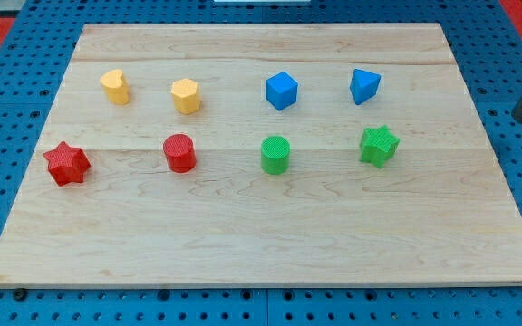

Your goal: Move your arm to the center left

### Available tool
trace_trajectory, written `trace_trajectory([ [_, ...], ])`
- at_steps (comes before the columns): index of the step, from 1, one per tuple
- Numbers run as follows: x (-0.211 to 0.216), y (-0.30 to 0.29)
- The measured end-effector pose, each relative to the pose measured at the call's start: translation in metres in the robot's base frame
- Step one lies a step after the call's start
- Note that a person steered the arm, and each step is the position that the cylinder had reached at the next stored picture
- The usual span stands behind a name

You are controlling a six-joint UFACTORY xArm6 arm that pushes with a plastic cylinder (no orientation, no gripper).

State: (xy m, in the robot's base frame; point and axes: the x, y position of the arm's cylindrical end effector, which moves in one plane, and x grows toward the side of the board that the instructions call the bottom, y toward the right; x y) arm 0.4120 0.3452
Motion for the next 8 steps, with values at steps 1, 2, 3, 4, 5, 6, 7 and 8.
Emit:
trace_trajectory([
  [1,0.006,-0.019],
  [2,0.006,-0.031],
  [3,-0.005,-0.068],
  [4,-0.01,-0.112],
  [5,-0.01,-0.156],
  [6,-0.01,-0.2],
  [7,-0.01,-0.245],
  [8,-0.01,-0.287],
])
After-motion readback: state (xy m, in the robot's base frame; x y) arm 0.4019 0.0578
